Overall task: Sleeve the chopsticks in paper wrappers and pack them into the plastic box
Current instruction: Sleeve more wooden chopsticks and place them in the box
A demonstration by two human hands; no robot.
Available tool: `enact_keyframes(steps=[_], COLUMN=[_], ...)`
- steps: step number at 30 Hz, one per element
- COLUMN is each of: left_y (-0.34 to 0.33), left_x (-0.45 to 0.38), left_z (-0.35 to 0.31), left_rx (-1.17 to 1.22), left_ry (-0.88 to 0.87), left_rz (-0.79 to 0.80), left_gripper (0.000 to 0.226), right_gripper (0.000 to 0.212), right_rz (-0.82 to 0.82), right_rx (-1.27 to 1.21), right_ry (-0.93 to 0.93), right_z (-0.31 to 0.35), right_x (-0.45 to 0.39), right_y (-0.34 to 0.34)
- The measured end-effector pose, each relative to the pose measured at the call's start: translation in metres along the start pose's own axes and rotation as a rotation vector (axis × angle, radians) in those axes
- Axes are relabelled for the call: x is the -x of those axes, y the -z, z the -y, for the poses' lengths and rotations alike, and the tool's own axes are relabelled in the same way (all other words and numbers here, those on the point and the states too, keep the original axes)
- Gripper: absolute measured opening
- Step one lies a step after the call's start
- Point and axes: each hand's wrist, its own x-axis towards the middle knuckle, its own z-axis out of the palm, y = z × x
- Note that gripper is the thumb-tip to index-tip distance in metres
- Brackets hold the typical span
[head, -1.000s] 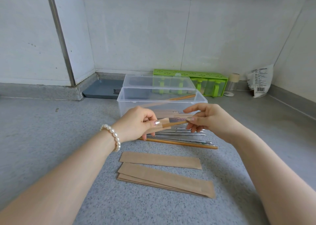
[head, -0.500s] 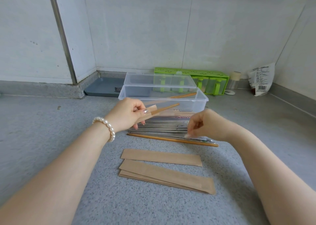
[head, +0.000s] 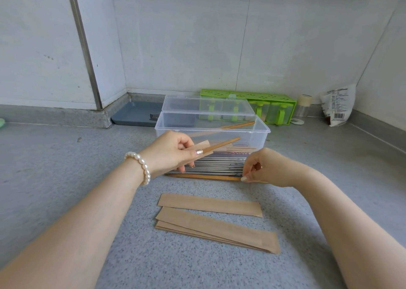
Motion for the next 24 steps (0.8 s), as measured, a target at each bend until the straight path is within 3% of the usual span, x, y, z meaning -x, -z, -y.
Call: enact_keyframes(steps=[3,7,10,12,17,22,24], left_y=[0.007,0.017,0.014,0.011,0.014,0.016,0.016], left_x=[0.001,0.002,0.002,0.001,-0.002,-0.003,-0.003], left_z=[-0.001,-0.001,0.001,0.002,0.007,0.011,0.012], left_rx=[0.053,0.052,0.041,0.011,-0.025,-0.043,-0.062], left_ry=[-0.021,-0.034,-0.019,-0.011,0.032,0.077,0.088], left_rz=[0.051,0.098,0.116,0.138,0.126,0.121,0.139], left_gripper=[0.011,0.011,0.009,0.007,0.005,0.007,0.007], right_gripper=[0.011,0.007,0.01,0.02,0.039,0.014,0.008], right_rz=[-0.07,-0.125,-0.174,-0.192,-0.324,-0.403,-0.381], right_rx=[-0.085,-0.494,-0.653,-0.644,-0.299,-0.476,-0.426], right_ry=[0.006,0.041,0.131,0.153,0.129,0.149,0.105], right_z=[-0.002,-0.004,-0.006,-0.007,-0.013,-0.01,-0.01], right_x=[0.008,0.018,0.02,0.019,0.015,0.027,0.027], right_y=[0.013,0.026,0.028,0.027,0.027,0.038,0.037])
